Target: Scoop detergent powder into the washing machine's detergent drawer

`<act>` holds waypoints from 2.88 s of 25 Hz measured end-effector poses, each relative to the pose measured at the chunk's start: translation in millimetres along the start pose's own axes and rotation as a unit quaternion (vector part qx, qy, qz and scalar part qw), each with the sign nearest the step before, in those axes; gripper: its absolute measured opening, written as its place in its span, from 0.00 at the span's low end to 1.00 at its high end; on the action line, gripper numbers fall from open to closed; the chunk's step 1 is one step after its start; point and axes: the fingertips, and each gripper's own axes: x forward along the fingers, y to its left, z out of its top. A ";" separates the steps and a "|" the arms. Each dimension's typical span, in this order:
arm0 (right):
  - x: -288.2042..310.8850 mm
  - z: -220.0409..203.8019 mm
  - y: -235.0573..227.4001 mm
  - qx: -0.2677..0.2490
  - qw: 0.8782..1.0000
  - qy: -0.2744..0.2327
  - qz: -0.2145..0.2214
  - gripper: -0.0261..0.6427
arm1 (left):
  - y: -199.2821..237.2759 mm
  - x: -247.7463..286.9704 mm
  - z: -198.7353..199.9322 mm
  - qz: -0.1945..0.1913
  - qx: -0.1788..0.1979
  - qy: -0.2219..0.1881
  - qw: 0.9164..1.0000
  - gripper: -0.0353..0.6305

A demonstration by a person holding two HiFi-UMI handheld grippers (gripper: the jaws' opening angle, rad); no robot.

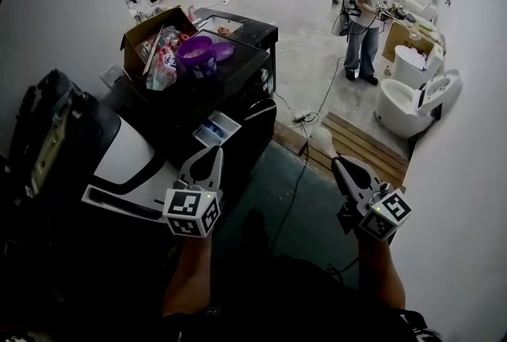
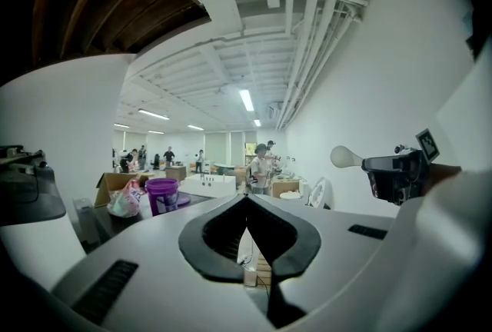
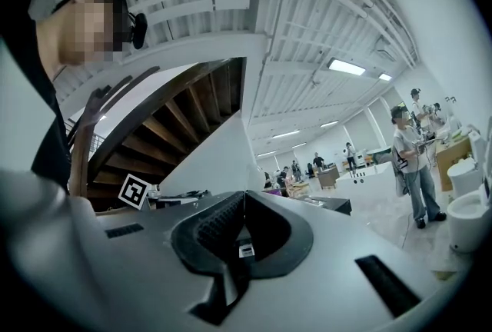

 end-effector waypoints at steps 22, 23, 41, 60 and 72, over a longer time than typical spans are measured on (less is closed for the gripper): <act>225.5 0.9 -125.1 -0.002 0.998 0.055 -0.001 0.07 | 150.8 197.8 28.6 -0.008 -0.021 -0.016 1.000 0.06; 235.3 -0.8 -127.9 -0.001 0.998 0.059 0.001 0.07 | 158.7 202.9 29.0 -0.006 -0.022 -0.015 1.000 0.06; 360.0 -16.1 -153.9 0.003 0.994 0.095 0.059 0.07 | 248.0 243.3 33.8 0.021 -0.055 -0.032 0.998 0.06; 522.2 -5.3 -282.9 0.043 0.964 0.146 0.218 0.07 | 294.3 341.6 25.9 0.216 -0.086 0.022 0.972 0.06; 552.9 -16.3 -306.8 0.069 0.925 0.178 0.329 0.07 | 263.3 354.9 23.6 0.309 -0.088 0.059 0.945 0.06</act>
